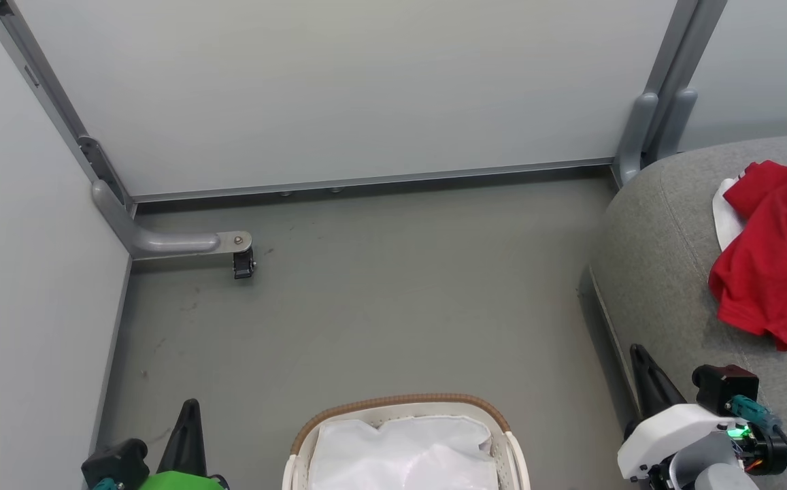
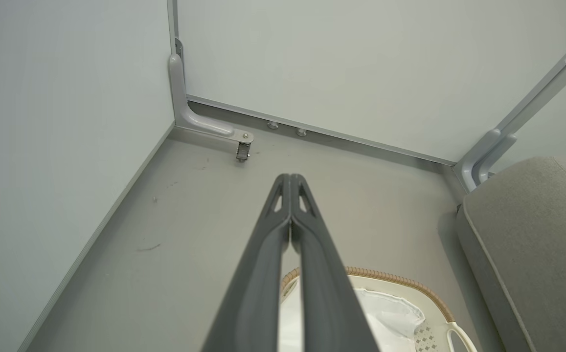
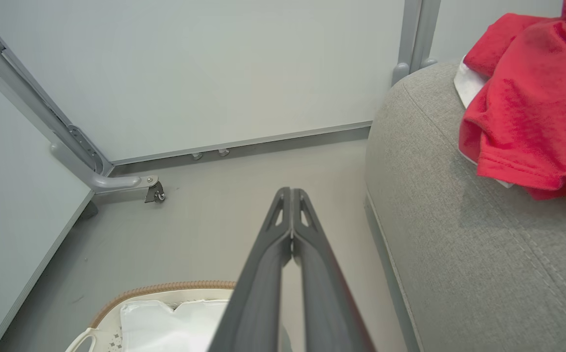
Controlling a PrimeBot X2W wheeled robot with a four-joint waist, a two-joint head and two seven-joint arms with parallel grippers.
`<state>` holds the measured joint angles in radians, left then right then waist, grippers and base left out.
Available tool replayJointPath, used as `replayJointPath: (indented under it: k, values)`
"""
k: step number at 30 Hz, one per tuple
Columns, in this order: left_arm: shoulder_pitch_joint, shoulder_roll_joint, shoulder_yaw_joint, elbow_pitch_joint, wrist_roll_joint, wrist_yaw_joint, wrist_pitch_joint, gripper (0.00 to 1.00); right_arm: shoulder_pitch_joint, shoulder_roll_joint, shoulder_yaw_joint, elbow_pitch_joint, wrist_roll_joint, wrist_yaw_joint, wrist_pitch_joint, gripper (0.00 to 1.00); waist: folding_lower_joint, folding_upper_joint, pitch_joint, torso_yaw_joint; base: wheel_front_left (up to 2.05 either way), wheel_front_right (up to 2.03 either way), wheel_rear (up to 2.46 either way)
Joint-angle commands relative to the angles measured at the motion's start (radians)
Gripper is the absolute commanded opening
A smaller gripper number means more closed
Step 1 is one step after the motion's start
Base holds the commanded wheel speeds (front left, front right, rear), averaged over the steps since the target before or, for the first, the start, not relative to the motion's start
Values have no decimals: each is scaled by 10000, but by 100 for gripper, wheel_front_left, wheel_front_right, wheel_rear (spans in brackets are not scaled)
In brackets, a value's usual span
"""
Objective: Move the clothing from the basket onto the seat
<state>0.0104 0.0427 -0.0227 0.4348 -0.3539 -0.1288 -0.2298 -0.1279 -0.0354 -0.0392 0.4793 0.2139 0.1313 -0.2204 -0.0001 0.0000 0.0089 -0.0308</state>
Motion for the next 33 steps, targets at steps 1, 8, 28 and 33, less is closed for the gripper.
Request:
replayJointPath:
  k: [1, 8, 28, 33]
  values:
    - [-181, 29, 95, -229, -484, -2, 97, 0, -155, -48, -55, -254, 540, -1, 101, 0, 1, 0, 0, 5, 0, 0, 0]
    - [-285, 35, 214, -405, -1643, -4, 413, 0, -81, -61, -78, -509, 1842, -1, 372, 0, 1, 0, -3, 22, 0, 0, 0]
    - [-568, 53, 524, -823, -4586, -9, 1221, 0, 6, -93, -246, -1039, 5106, -2, 1159, 0, 1, 0, -13, 74, 0, 0, 0]
    - [-622, 58, 592, -912, -5204, -11, 1397, 0, 22, -100, -288, -1147, 5793, -3, 1329, 0, 1, 0, -15, 86, 0, 0, 0]
